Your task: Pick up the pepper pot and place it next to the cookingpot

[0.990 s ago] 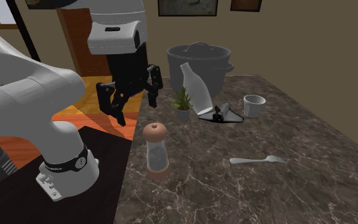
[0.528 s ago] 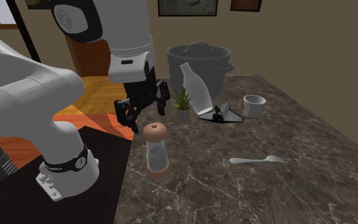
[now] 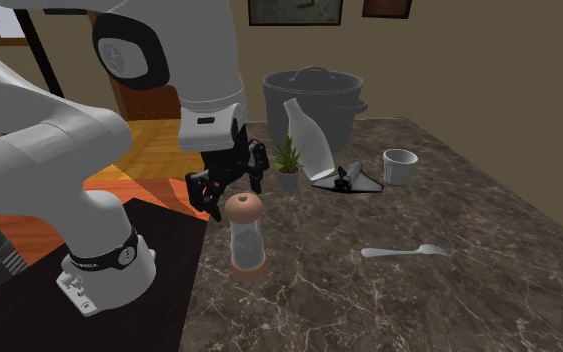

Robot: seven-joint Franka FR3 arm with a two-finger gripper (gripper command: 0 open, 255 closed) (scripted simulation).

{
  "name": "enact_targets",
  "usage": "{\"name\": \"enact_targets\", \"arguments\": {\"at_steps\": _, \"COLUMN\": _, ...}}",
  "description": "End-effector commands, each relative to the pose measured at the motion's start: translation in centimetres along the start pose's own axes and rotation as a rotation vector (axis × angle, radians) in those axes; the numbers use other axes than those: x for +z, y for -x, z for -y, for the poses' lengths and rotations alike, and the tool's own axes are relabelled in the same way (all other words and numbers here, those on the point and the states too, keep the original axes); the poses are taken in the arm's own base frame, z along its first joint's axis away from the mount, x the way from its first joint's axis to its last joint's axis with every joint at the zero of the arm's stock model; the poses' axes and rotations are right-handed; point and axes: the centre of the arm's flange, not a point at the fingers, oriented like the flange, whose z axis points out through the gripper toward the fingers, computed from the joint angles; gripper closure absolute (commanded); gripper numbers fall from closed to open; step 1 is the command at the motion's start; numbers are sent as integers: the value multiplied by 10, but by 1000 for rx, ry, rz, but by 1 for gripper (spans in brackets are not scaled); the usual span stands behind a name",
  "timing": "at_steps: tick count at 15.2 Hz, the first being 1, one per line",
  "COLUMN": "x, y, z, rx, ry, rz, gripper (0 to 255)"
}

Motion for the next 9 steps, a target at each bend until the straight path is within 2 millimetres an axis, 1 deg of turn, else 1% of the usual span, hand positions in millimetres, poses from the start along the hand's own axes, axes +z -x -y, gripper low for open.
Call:
{"name": "enact_targets", "arguments": {"at_steps": 1, "x": 1, "y": 0, "z": 0, "rx": 0, "ry": 0, "rz": 0, "gripper": 0}}
{"name": "enact_targets", "arguments": {"at_steps": 4, "x": 1, "y": 0, "z": 0, "rx": 0, "ry": 0, "rz": 0, "gripper": 0}}
{"name": "enact_targets", "arguments": {"at_steps": 5, "x": 1, "y": 0, "z": 0, "rx": 0, "ry": 0, "rz": 0, "gripper": 255}}
{"name": "enact_targets", "arguments": {"at_steps": 9, "x": 1, "y": 0, "z": 0, "rx": 0, "ry": 0, "rz": 0, "gripper": 255}}
